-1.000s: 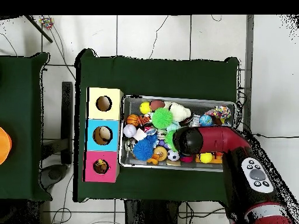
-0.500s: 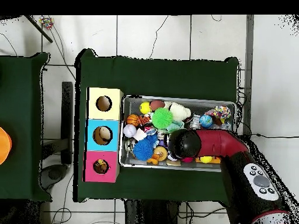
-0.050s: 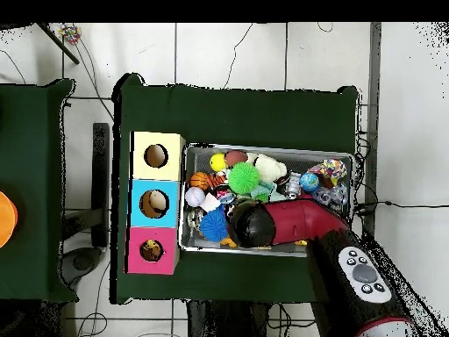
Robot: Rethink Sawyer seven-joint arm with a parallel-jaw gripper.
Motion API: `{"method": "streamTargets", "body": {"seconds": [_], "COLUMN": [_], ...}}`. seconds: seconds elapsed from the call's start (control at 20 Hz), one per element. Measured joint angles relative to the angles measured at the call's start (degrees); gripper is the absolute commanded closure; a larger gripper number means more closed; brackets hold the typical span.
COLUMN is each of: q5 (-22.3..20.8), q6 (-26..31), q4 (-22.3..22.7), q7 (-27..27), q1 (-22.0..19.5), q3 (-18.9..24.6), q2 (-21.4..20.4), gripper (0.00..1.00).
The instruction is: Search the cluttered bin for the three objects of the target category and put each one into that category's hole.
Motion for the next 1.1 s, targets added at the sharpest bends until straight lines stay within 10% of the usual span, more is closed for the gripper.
{"method": "streamTargets", "body": {"seconds": [1.1], "q5": [3.68], "q6": [-0.72], "q4": [11.83], "q7": [0.0], "q1": [-0.2], "q3": [0.23], "q2": [-8.7], "gripper": [0.0]}}
